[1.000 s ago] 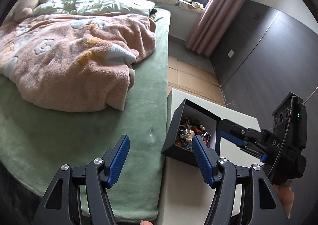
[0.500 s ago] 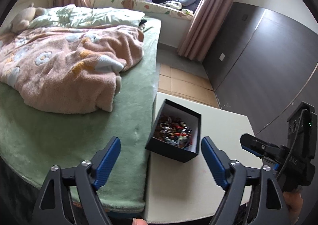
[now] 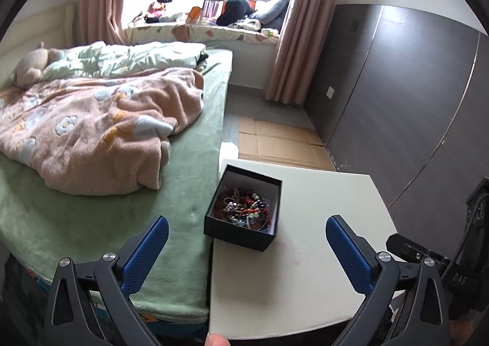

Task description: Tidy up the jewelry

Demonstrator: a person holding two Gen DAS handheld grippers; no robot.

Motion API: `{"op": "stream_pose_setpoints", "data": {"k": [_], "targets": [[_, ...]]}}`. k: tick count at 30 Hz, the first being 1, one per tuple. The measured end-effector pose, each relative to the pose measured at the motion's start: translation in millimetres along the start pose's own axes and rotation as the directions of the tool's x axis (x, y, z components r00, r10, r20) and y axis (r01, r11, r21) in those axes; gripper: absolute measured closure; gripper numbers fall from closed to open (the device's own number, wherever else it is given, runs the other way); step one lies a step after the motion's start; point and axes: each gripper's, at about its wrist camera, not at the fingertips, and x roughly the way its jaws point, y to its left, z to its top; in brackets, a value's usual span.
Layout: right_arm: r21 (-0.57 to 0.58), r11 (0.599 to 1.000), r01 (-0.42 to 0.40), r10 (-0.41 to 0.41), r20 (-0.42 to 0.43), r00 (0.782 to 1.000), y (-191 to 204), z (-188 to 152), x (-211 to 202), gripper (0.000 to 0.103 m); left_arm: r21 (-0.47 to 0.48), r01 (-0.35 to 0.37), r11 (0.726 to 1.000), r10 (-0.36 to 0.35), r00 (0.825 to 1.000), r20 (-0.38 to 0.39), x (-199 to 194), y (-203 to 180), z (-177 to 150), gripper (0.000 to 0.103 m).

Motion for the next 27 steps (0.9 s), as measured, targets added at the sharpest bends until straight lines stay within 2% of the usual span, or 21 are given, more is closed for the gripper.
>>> {"op": "stream_pose_setpoints", "data": {"k": [7, 11, 14, 18, 22, 27], "targets": [[-0.071, 0.996, 0.06, -0.055, 0.064, 0.996, 1.1, -3.6, -28.5, 0.0, 0.012, 0.02, 1.0, -0.02, 0.999, 0.033, -3.7, -20.1, -3.7, 0.0], [-0.113, 0.989, 0.094, -0.087, 0.067, 0.994, -0.9, -5.7, -34.8, 0.0, 0.005, 0.057, 0.998, -0.057, 0.996, 0.064, -9.6, -20.6, -8.6, 0.0], [-0.124, 0.988, 0.097, -0.089, 0.064, 0.994, -2.7, -9.7, -38.4, 0.0, -0.007, 0.048, 0.999, -0.047, 0.993, 0.108, -14.0, -16.7, -18.4, 0.0], [-0.137, 0.986, 0.092, -0.082, 0.079, 0.994, -3.7, -16.0, -45.1, 0.0, -0.041, 0.09, 0.995, -0.085, 0.991, 0.102, -11.9, -9.0, -30.7, 0.0], [-0.131, 0.987, 0.094, -0.081, 0.099, 0.992, -5.0, -19.6, -50.1, 0.0, -0.013, 0.067, 0.998, -0.065, 0.994, 0.086, -10.7, -11.0, -33.4, 0.0], [-0.122, 0.987, 0.102, -0.089, 0.112, 0.99, -4.8, -21.0, -52.5, 0.0, 0.031, 0.048, 0.998, -0.052, 0.992, 0.118, -21.2, -15.2, -34.2, 0.0]]}}
